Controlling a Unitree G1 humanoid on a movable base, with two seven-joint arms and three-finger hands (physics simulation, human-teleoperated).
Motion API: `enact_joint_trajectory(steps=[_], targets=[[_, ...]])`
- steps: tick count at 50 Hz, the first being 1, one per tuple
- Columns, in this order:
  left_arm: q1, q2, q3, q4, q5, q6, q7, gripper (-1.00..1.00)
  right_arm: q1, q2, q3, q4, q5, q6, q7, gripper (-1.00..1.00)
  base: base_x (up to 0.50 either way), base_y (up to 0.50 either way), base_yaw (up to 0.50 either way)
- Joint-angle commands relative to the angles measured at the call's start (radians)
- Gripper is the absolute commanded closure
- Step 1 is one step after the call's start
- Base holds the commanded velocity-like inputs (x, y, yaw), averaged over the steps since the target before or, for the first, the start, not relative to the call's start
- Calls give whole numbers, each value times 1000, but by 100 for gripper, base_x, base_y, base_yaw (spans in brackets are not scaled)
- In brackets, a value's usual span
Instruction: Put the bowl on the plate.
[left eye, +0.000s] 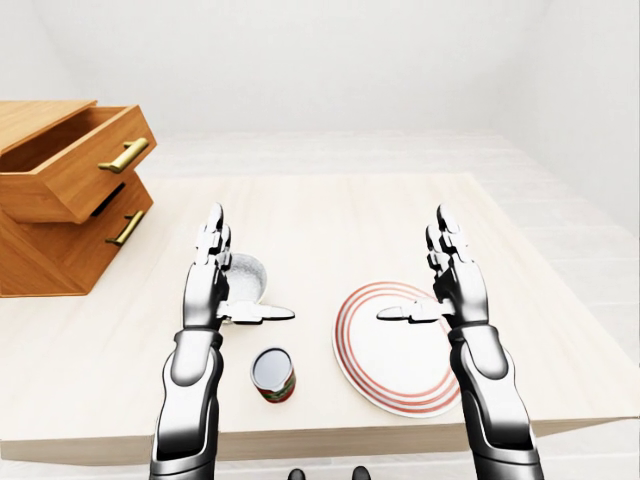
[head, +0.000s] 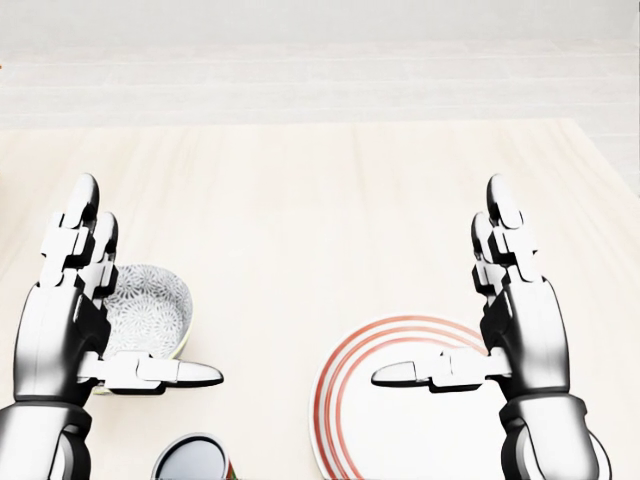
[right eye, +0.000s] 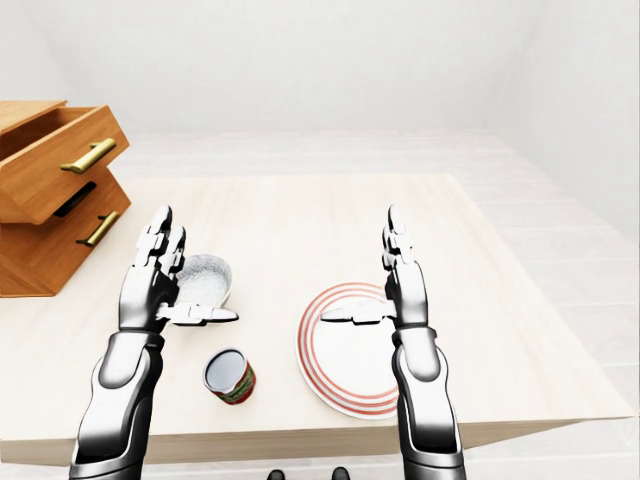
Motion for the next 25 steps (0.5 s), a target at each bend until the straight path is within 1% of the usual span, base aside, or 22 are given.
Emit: enact_joint_trajectory(steps=[1,15,25], targets=[[-1,2,4,-5,0,0,-2,-100,-13,-1,-1,2,0,0,1,-100,18,-25,0],[-9,4,8,-6,-2,0,-2,-100,-23,-2,0,15,4,0,2,-100,13,-25,0],[-13,4,8,4,-4,0,-1,-100,-19,-2,0,8,3,0,-1,-100,6,-25,0]])
